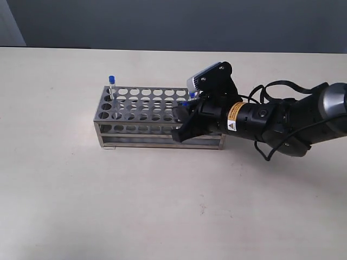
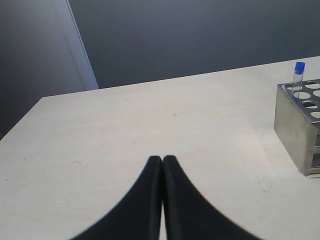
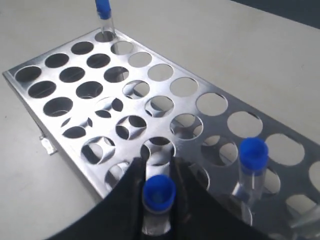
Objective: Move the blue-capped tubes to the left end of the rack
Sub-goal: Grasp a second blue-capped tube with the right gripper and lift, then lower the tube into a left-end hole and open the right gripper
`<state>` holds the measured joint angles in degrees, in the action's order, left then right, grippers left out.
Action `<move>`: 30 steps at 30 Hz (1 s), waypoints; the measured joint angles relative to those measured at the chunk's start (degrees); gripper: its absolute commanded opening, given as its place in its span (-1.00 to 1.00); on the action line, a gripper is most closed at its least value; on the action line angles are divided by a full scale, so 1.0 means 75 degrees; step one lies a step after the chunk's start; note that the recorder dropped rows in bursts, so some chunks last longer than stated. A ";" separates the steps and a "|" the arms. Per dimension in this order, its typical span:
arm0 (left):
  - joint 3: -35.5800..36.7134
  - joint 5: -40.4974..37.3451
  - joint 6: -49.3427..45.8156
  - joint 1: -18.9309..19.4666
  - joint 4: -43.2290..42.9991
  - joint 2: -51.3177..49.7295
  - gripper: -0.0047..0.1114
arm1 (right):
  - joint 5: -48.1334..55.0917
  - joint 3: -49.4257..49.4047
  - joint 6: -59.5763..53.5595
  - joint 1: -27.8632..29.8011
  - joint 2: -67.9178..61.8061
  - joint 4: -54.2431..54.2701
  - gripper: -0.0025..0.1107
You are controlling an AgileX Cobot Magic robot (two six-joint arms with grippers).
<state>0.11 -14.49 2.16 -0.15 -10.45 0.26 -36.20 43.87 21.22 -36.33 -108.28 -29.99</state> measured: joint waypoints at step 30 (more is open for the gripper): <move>0.0000 0.0000 0.0000 0.0000 0.0000 0.0000 -0.91 | 0.0632 0.3890 0.1445 -0.1336 -0.0726 -0.2092 -0.96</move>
<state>0.11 -14.49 2.16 -0.15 -10.45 0.26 -31.46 73.05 32.06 -46.35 -113.73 -45.67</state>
